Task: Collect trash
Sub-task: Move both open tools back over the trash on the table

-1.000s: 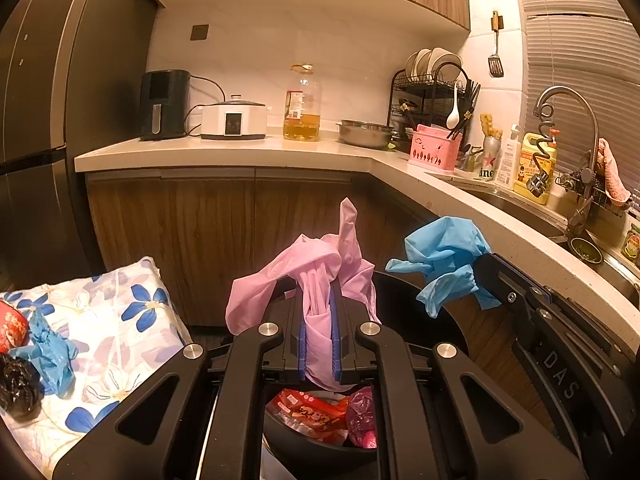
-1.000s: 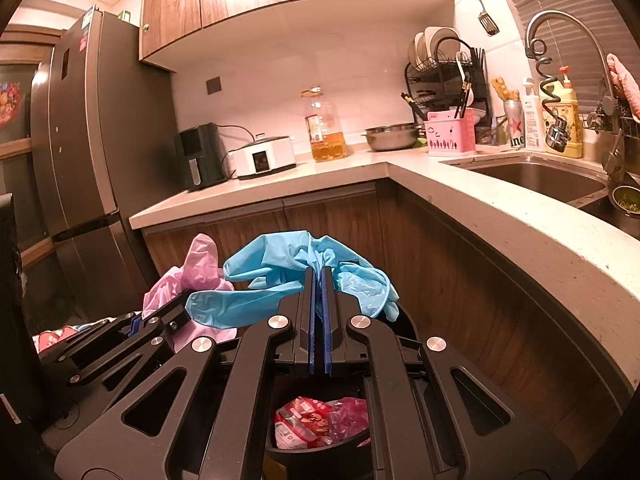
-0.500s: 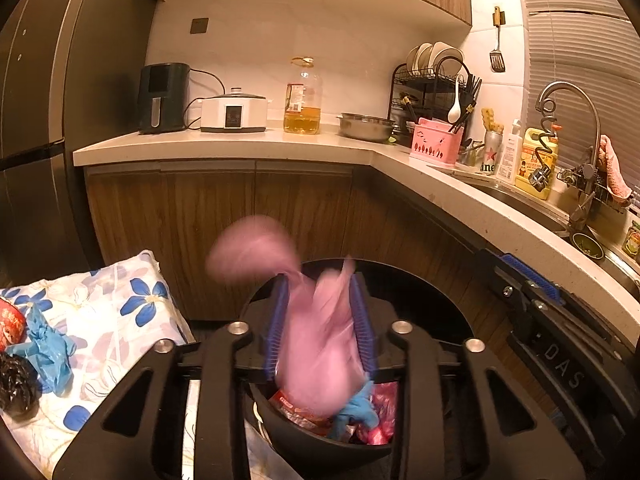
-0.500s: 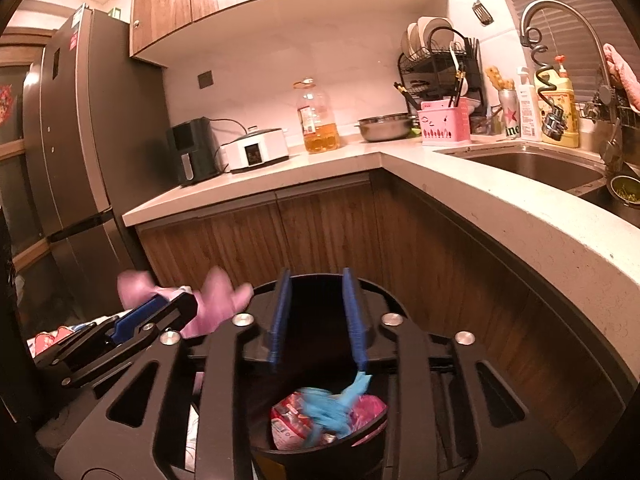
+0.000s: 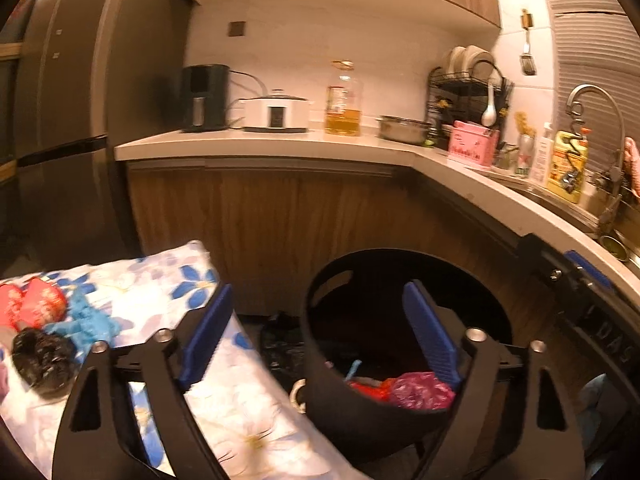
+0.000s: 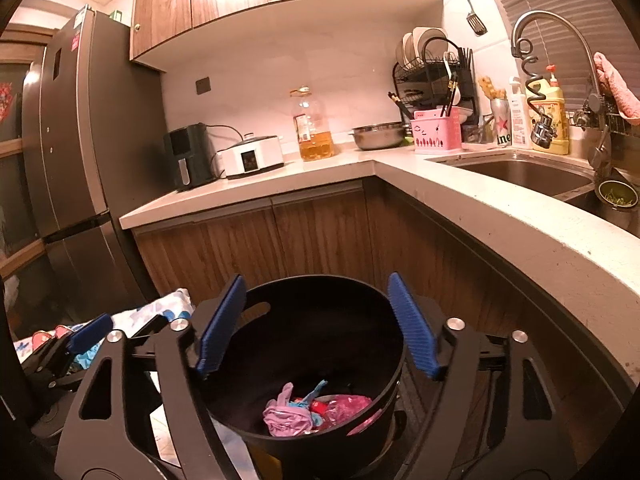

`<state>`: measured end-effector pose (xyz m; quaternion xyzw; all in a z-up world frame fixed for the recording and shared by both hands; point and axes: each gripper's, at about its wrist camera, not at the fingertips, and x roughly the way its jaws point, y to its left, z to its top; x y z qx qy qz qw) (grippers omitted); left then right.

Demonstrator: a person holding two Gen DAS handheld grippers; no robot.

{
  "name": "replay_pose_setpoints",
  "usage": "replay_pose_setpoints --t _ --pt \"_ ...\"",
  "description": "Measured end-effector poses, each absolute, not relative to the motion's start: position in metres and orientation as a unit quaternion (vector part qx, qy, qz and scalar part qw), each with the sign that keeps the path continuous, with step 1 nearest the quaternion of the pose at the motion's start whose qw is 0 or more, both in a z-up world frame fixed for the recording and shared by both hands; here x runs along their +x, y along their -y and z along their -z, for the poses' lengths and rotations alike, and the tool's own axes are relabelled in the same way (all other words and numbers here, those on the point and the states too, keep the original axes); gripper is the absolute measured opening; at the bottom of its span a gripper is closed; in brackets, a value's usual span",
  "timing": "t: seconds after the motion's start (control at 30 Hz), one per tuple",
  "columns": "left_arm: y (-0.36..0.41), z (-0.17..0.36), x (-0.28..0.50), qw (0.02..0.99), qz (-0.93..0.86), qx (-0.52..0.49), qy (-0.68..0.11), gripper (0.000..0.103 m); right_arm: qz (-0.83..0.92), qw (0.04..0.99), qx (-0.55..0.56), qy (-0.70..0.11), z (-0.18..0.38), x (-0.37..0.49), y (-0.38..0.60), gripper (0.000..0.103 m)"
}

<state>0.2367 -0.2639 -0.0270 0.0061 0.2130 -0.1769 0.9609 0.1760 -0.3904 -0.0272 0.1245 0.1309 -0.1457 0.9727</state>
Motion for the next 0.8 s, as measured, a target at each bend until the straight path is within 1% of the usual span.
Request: replay_pose_setpoints --t 0.07,0.17,0.4,0.8 --pt "0.257 0.027 0.232 0.963 0.165 0.005 -0.214 0.087 0.143 0.973 0.124 -0.134 0.027 0.173 0.386 0.080" --pt "0.250 0.027 0.224 0.966 0.147 0.013 -0.211 0.088 0.144 0.973 0.120 -0.136 0.027 0.169 0.380 0.083" --pt "0.224 0.028 0.206 0.968 0.123 0.005 -0.219 0.090 0.149 0.971 0.117 -0.144 0.029 0.158 0.364 0.083" --pt "0.181 0.022 0.178 0.974 0.085 -0.015 -0.211 0.091 0.132 0.974 0.118 -0.138 0.026 0.136 0.328 0.083"
